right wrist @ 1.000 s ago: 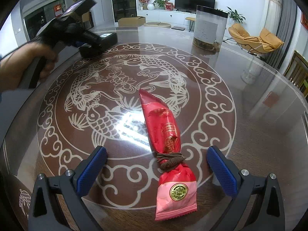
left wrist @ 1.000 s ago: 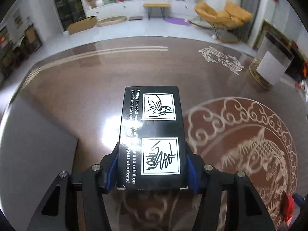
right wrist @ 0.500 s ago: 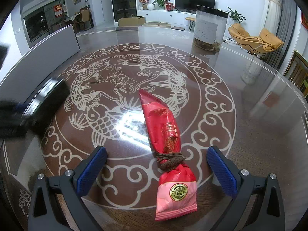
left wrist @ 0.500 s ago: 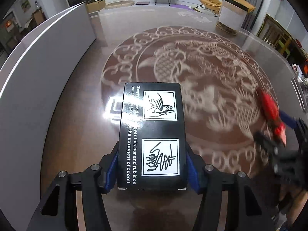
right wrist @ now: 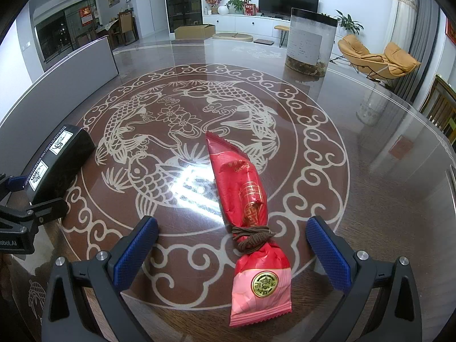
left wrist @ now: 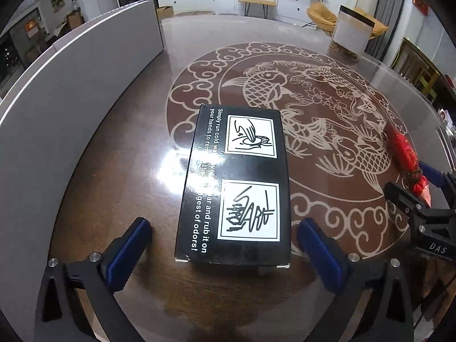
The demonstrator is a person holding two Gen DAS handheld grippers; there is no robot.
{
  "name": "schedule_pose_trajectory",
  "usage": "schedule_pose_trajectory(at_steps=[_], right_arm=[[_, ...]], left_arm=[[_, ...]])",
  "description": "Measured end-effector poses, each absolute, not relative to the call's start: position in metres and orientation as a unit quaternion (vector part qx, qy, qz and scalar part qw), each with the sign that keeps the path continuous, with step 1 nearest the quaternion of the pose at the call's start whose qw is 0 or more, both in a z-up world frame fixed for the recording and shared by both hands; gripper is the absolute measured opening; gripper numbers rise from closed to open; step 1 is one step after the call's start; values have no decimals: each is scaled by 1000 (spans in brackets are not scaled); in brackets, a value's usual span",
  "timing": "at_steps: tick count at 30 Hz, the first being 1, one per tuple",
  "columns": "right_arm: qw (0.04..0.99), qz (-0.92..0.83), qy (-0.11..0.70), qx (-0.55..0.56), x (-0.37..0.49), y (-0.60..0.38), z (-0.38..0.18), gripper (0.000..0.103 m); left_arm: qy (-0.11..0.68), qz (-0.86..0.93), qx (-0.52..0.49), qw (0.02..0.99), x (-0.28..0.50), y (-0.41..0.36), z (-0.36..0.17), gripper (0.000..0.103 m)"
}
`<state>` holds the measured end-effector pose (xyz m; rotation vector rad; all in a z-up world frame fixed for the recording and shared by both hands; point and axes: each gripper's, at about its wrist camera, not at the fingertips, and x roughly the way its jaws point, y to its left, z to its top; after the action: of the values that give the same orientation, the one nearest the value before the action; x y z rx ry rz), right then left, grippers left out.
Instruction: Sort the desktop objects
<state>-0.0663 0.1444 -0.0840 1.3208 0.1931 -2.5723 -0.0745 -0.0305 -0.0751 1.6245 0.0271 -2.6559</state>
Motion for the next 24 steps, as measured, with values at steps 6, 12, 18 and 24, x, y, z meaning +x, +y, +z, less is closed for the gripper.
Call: schedule_pose_trajectory(at_steps=[6,12,18,24], right_arm=[[121,-881,66,452,-66,144,-84,103],[121,-881,66,452,-66,145,-84,103],[121,-881,66,452,-66,145,-84,103],[121,-881,66,452,-66,145,-84,103]], left_arm=[[12,-874,485,22,-81,-25,-81,103],[11,-879,477,22,-82,-24,-82,103],[12,-878,478,22,-82,-24,-82,103],[12,-876,481,22,-84,-23,-83,103]])
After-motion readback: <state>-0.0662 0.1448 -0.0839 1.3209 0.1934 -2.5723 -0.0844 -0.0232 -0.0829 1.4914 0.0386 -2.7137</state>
